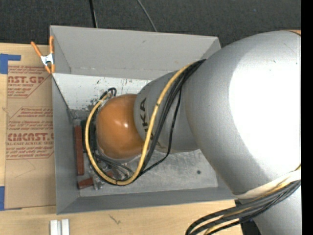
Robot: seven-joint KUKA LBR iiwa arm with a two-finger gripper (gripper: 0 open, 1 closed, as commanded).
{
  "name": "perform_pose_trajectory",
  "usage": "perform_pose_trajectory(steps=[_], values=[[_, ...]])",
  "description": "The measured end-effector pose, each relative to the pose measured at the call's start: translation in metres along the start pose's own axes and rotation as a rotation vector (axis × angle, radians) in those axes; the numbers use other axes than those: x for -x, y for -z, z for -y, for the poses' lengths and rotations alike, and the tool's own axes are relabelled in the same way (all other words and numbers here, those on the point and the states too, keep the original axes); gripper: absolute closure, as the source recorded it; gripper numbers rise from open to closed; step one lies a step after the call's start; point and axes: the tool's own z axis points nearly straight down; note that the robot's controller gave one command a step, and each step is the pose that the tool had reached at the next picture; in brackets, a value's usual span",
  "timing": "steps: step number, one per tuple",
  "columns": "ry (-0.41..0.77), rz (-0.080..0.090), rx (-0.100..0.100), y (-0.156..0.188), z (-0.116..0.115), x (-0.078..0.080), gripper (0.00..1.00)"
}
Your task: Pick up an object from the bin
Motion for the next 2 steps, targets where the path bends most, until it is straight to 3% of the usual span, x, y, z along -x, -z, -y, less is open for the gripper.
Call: perform_pose_trajectory(steps=[2], values=[[0.0, -0.015, -0.001, 0.0111, 0.0001, -0.0028, 1.0]])
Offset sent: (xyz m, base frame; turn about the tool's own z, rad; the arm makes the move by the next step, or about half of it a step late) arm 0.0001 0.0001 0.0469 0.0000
